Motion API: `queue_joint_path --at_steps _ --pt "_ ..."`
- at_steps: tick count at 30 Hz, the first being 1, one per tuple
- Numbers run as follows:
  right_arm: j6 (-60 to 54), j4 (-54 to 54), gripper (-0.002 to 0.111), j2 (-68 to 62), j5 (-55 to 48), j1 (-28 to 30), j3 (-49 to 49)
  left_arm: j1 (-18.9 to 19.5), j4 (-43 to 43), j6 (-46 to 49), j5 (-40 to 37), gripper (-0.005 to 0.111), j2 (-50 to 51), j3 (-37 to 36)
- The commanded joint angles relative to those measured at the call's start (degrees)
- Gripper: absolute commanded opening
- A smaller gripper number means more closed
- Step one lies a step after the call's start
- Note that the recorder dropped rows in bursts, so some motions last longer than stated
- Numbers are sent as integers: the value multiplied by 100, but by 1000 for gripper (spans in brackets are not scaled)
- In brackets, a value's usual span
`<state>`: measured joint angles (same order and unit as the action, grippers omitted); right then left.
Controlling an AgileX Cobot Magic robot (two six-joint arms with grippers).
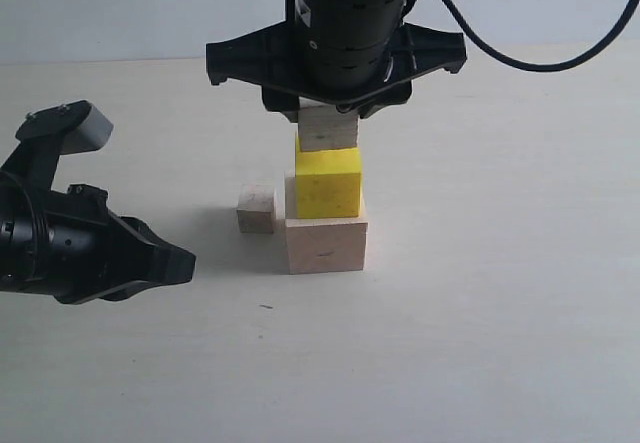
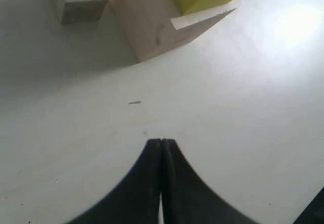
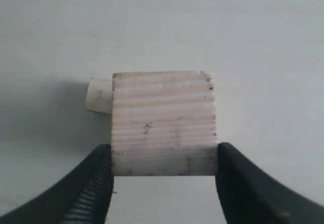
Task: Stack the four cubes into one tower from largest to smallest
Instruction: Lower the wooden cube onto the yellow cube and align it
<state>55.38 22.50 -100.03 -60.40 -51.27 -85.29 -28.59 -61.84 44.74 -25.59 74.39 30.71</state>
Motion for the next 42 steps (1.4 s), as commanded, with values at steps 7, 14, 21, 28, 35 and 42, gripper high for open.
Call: queue_joint_path --at_steps 7,14,21,28,35,42 --pt "9 -5 0 -190 48 13 -14 0 -50 1 -107 0 -47 -7" --pt "-27 277 0 263 53 13 -14 0 -26 1 -107 0 -47 -7" --pt "-133 309 0 457 94 13 -1 0 -27 1 -55 0 -47 -7" --pt "49 179 0 396 590 13 441 0 -27 1 -69 0 -47 -7" --pt "154 107 0 396 614 13 566 0 -27 1 -95 0 -47 -7" --pt "164 21 0 396 434 13 566 0 -27 1 -134 0 -47 -7"
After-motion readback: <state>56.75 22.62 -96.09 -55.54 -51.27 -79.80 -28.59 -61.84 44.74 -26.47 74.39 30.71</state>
